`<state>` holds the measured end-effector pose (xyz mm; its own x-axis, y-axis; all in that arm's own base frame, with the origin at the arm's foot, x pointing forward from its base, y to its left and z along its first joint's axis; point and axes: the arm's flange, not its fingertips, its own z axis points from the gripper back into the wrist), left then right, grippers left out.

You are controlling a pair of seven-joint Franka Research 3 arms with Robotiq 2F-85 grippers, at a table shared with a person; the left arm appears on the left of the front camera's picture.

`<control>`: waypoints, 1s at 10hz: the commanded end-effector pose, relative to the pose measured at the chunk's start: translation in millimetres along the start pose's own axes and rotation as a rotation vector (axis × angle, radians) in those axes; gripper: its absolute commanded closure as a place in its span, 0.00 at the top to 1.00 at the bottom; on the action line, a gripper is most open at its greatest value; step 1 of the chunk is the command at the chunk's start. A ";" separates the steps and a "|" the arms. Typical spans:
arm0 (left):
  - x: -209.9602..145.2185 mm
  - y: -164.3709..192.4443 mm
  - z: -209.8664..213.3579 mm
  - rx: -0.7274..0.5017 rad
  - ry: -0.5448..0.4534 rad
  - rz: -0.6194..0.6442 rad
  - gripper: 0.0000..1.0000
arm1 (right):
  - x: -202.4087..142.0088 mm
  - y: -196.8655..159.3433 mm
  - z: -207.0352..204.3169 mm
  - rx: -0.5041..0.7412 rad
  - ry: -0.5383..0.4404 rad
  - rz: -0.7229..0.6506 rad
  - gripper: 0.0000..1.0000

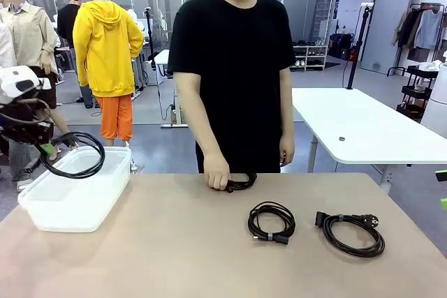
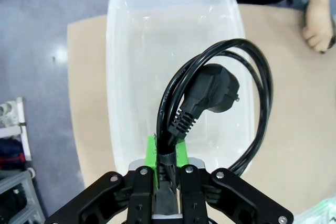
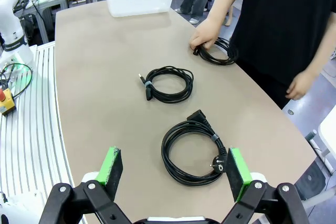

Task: Organize and store the cables.
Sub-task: Place the Power Cable into the Organizing box.

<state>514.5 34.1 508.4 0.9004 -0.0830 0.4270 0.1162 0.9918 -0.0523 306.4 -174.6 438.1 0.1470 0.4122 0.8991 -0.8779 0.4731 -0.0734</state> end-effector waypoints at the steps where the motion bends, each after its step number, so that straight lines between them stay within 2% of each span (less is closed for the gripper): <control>1: 15.9 -3.0 -40.0 0.003 0.008 0.062 0.16 | -0.2 -2.0 -0.3 -0.005 -0.016 0.021 1.00; 4: 16.5 -4.1 -79.7 0.109 0.020 0.097 0.16 | -0.2 -2.0 -0.3 -0.005 -0.016 0.021 1.00; 6: 14.8 -0.8 -108.4 0.100 0.068 0.127 0.16 | -0.2 -2.0 -0.3 -0.005 -0.016 0.021 1.00; 9: 3.5 5.8 -121.7 0.116 0.089 0.166 0.16 | -0.2 -2.0 -0.3 -0.005 -0.016 0.021 1.00; 10: 1.4 5.9 -124.1 0.122 0.091 0.163 0.37 | -0.2 -2.0 -0.3 -0.005 -0.016 0.021 1.00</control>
<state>567.3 30.0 394.1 0.9450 0.0578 0.3220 -0.0550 0.9983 -0.0179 306.3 -174.8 437.9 0.1467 0.4126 0.8990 -0.8779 0.4732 -0.0739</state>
